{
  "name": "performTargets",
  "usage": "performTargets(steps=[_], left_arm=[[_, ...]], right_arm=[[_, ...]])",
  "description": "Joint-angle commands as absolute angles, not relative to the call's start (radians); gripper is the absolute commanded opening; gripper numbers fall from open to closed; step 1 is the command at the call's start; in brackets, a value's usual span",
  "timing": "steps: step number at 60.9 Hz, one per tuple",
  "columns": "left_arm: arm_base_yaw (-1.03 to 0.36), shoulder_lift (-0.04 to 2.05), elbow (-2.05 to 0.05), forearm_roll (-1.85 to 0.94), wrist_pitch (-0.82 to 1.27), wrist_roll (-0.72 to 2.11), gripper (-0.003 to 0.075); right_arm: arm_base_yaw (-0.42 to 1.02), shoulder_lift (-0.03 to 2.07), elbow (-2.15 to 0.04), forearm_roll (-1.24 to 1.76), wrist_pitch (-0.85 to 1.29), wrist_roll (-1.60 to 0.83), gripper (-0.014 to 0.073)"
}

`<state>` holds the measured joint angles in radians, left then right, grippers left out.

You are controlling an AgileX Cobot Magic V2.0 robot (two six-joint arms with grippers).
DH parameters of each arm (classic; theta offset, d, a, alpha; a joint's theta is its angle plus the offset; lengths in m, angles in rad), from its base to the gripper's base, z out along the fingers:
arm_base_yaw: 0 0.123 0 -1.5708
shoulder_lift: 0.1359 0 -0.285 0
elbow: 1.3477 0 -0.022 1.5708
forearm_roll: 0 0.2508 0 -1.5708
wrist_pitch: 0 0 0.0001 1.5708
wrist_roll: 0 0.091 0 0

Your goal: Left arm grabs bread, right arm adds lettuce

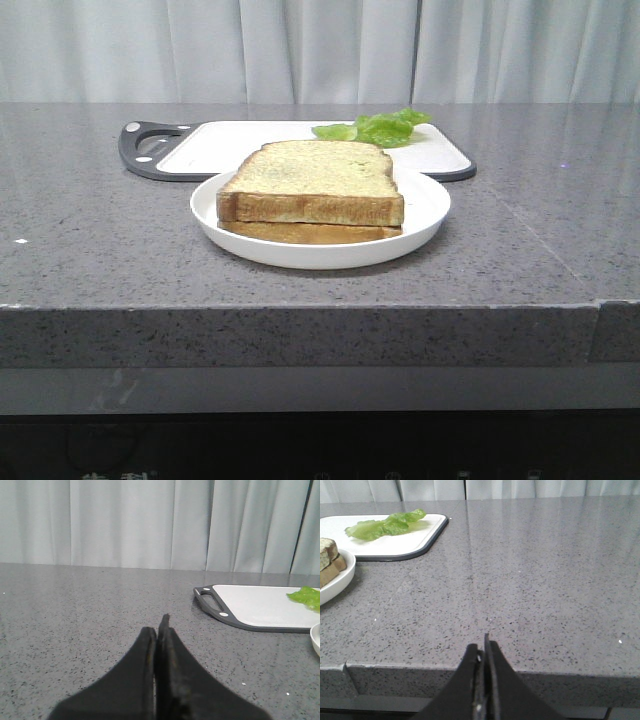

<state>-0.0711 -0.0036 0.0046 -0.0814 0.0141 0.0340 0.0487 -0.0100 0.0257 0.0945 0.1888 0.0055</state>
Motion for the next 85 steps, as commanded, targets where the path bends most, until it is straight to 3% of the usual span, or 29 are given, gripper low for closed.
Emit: performTargets(steps=[1, 85], left_arm=[[-0.071, -0.022, 0.010, -0.086, -0.067, 0.029, -0.0020], [-0.071, -0.022, 0.010, -0.086, -0.070, 0.029, -0.0020]], right_arm=[[0.044, -0.031, 0.024, 0.094, 0.114, 0.000, -0.0118], [0.044, -0.031, 0.024, 0.094, 0.088, 0.000, -0.0118]])
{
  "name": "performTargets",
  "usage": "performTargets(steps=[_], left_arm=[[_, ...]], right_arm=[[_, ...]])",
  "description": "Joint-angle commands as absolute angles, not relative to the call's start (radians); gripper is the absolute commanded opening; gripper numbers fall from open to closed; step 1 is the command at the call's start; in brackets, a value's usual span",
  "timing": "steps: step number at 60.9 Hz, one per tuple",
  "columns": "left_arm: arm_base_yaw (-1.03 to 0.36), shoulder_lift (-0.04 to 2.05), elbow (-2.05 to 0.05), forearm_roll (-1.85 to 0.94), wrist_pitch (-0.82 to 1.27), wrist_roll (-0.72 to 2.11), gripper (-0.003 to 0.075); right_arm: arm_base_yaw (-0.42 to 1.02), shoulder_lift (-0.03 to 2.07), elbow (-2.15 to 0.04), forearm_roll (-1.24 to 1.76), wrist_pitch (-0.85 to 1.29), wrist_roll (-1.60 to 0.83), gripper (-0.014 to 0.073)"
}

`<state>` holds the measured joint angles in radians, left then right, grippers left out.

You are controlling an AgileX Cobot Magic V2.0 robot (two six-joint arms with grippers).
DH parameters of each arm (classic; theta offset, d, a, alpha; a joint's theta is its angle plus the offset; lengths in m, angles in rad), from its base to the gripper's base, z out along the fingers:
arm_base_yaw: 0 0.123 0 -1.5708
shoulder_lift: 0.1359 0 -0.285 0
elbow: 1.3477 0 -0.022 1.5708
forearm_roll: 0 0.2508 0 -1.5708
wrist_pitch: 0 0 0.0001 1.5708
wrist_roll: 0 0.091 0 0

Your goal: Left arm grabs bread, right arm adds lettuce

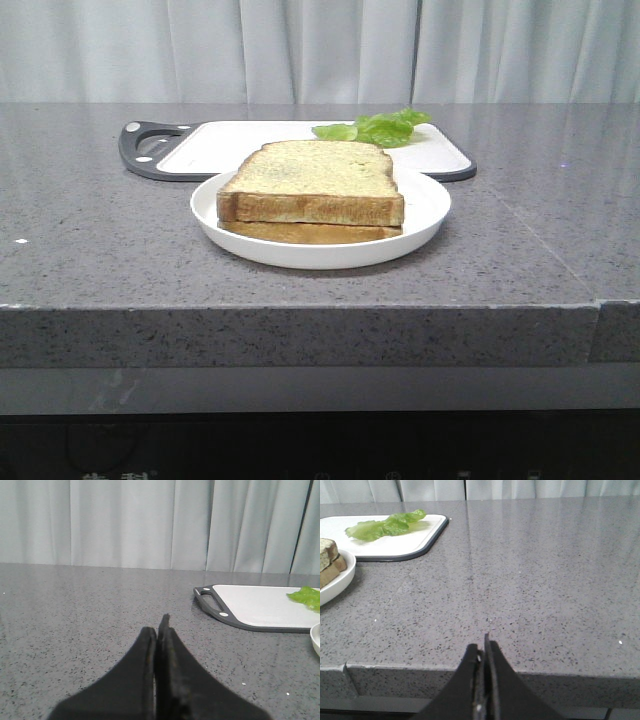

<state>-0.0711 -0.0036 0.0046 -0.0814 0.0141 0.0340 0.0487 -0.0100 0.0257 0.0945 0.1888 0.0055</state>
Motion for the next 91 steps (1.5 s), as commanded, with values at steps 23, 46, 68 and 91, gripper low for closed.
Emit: performTargets(steps=[23, 46, 68, 91], left_arm=[[-0.071, -0.010, -0.183, -0.197, -0.025, 0.029, -0.0020], [-0.071, 0.266, -0.596, -0.189, 0.341, 0.029, -0.0020], [-0.071, 0.545, -0.679, -0.192, 0.541, 0.029, -0.0020], [-0.071, 0.675, -0.679, -0.192, 0.541, 0.029, -0.0017]], right_arm=[[0.044, -0.022, -0.176, 0.094, 0.128, 0.000, -0.0118], [0.044, 0.224, -0.550, 0.087, 0.359, 0.000, -0.0118], [0.044, 0.493, -0.612, 0.087, 0.532, 0.000, -0.0118], [0.044, 0.626, -0.609, 0.087, 0.550, 0.000, -0.0090]])
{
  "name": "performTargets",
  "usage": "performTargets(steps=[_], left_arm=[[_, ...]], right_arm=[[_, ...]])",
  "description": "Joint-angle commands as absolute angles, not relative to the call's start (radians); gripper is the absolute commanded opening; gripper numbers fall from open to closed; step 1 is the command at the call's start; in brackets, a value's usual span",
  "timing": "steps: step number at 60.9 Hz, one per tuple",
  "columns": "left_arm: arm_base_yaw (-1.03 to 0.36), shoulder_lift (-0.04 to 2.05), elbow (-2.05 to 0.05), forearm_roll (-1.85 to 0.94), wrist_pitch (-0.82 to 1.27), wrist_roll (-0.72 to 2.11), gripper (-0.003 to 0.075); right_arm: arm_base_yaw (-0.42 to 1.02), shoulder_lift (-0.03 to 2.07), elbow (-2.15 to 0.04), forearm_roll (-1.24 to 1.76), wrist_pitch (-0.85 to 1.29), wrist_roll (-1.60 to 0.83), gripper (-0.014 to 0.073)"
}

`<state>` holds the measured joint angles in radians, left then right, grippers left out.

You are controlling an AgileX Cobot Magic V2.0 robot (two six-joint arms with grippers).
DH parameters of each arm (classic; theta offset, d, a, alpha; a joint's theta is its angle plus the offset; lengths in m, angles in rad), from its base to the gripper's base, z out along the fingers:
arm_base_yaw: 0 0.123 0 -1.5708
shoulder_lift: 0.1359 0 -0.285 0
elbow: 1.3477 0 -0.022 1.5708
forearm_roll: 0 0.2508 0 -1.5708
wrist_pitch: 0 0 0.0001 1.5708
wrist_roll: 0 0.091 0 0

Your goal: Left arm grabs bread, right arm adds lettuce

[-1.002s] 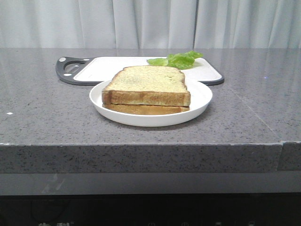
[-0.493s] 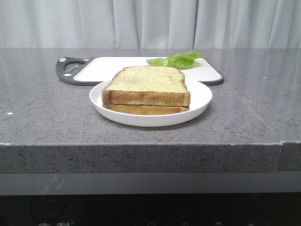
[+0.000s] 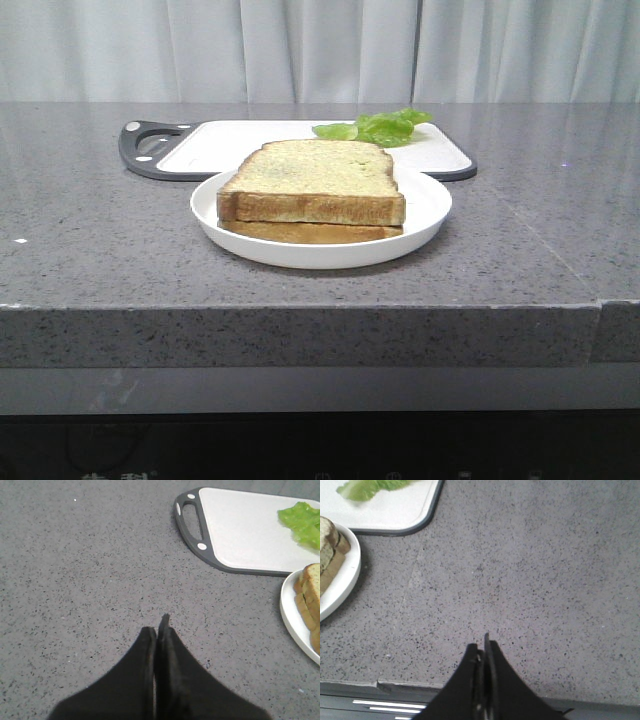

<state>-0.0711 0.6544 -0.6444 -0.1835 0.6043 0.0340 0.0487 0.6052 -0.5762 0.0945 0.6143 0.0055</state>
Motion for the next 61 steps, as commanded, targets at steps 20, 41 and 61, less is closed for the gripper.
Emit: performTargets(steps=[20, 41, 61], left_arm=[[-0.073, 0.691, -0.686, -0.243, 0.514, 0.031, 0.0491], [-0.237, 0.874, -0.853, -0.309, 0.641, 0.035, 0.0442], [-0.450, 1.213, -1.075, -0.390, 0.687, 0.035, 0.0437]], right_arm=[[0.044, 0.655, -0.609, 0.087, 0.543, 0.000, 0.0536], [0.044, 0.655, -0.609, 0.087, 0.540, 0.000, 0.0552], [0.044, 0.655, -0.609, 0.087, 0.541, 0.000, 0.0552]])
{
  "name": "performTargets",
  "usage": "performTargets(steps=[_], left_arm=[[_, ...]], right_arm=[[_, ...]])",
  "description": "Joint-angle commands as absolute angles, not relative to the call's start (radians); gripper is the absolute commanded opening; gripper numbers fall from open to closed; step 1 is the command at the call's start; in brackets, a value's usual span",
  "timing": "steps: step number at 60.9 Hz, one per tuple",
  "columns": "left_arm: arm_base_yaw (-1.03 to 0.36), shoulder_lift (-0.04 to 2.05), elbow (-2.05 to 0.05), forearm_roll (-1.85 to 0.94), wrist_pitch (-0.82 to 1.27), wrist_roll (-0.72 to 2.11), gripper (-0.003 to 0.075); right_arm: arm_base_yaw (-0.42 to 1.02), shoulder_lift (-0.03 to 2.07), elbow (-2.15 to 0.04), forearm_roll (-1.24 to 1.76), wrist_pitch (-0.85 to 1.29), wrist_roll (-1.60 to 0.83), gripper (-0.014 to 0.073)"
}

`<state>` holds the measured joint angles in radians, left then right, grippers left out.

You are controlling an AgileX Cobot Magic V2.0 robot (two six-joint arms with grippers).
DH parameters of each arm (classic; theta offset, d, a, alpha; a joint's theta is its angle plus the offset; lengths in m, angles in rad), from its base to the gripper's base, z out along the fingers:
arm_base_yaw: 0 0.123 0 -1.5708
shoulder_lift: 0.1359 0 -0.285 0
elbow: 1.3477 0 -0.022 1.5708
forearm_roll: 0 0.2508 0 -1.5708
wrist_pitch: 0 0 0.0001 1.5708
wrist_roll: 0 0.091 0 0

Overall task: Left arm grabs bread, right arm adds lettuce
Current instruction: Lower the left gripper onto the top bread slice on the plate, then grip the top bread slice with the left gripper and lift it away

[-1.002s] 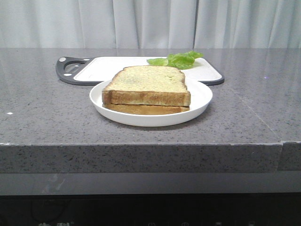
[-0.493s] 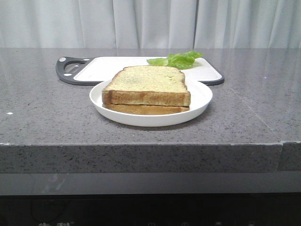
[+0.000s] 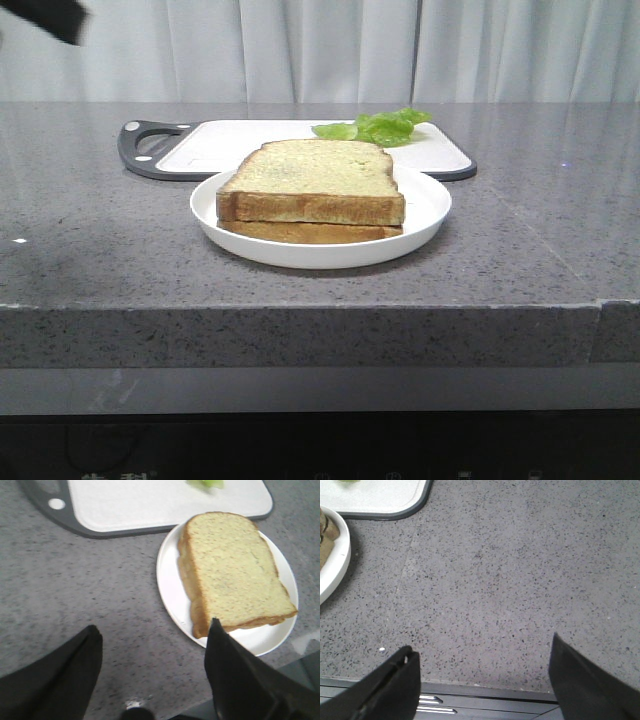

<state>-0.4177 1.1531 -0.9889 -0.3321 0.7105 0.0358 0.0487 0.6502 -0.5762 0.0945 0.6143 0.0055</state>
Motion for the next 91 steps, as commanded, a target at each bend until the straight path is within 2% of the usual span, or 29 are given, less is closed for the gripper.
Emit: performTargets(steps=[1, 28, 63, 69, 83, 89, 91], left_arm=[[-0.453, 1.228, -1.086, -0.398, 0.692, 0.035, 0.0437], [-0.467, 1.594, -1.361, -0.555, 0.835, 0.080, 0.0437], [-0.467, 1.701, -1.396, -0.620, 0.846, 0.137, 0.0429], [-0.467, 1.701, -1.396, -0.620, 0.850, 0.137, 0.0352], [-0.467, 1.701, -1.396, -0.620, 0.865, 0.137, 0.0074], [-0.467, 1.701, -1.396, -0.620, 0.866, 0.137, -0.0012], [-0.467, 1.701, -1.396, -0.620, 0.866, 0.137, -0.0020]], right_arm=[[0.044, 0.655, -0.609, 0.087, 0.541, 0.000, 0.0552], [0.044, 0.655, -0.609, 0.087, 0.542, 0.000, 0.0552], [0.044, 0.655, -0.609, 0.087, 0.549, 0.000, 0.0552], [0.044, 0.655, -0.609, 0.087, 0.549, 0.000, 0.0552], [0.044, 0.655, -0.609, 0.087, 0.552, 0.000, 0.0552], [0.044, 0.655, -0.609, 0.087, 0.552, 0.000, 0.0552], [0.044, 0.655, -0.609, 0.087, 0.552, 0.000, 0.0552]])
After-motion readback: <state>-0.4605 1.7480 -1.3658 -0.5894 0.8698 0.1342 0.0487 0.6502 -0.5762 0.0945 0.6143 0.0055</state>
